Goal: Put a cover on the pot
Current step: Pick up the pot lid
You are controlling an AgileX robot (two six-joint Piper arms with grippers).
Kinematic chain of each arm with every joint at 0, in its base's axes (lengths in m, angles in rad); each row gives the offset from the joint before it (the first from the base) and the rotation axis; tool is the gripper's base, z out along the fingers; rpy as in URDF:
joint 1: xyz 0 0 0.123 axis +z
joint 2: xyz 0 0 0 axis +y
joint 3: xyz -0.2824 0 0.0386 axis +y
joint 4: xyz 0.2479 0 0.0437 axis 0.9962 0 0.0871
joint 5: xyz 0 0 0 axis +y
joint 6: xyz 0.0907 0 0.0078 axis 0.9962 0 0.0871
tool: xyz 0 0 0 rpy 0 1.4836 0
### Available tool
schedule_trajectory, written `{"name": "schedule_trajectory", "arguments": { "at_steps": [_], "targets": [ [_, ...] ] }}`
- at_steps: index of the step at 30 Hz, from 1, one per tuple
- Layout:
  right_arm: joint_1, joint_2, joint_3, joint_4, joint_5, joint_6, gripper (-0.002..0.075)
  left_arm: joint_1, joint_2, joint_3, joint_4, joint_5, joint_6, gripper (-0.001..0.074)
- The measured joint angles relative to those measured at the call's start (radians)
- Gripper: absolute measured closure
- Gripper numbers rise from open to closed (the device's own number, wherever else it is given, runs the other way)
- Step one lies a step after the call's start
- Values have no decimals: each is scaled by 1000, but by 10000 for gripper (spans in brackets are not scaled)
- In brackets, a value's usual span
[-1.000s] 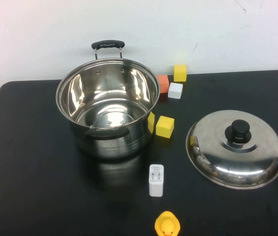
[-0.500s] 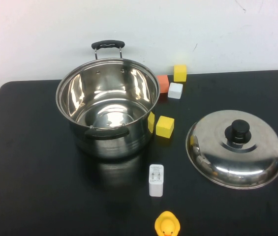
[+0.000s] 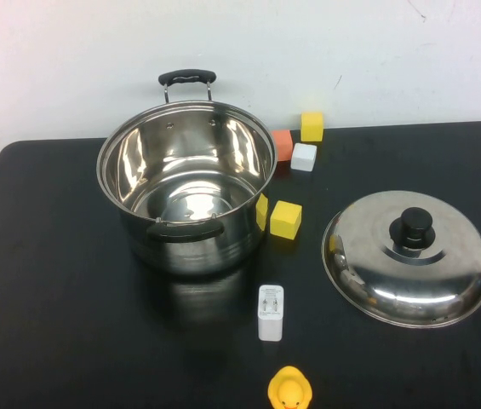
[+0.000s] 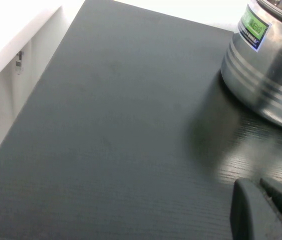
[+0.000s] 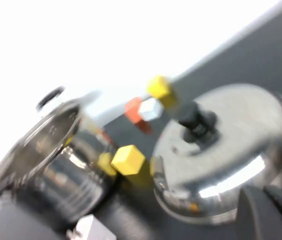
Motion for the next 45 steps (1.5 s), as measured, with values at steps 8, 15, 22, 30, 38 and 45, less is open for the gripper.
{"name": "schedule_trajectory", "arguments": {
  "at_steps": [8, 15, 22, 30, 38, 45],
  "targets": [
    [0, -2, -150, 485, -46, -998, 728, 0, 0, 0, 0, 0, 0, 737],
    [0, 41, -155, 650, -109, -1280, 728, 0, 0, 0, 0, 0, 0, 737],
    [0, 213, -173, 730, -106, -1350, 728, 0, 0, 0, 0, 0, 0, 737],
    [59, 432, -302, 756, -116, -1359, 728, 0, 0, 0, 0, 0, 0, 737],
    [161, 784, -461, 524, -245, -986, 728, 0, 0, 0, 0, 0, 0, 736],
    [326, 1049, -486, -200, -666, 40, 717, 0, 0, 0, 0, 0, 0, 736]
  ]
}}
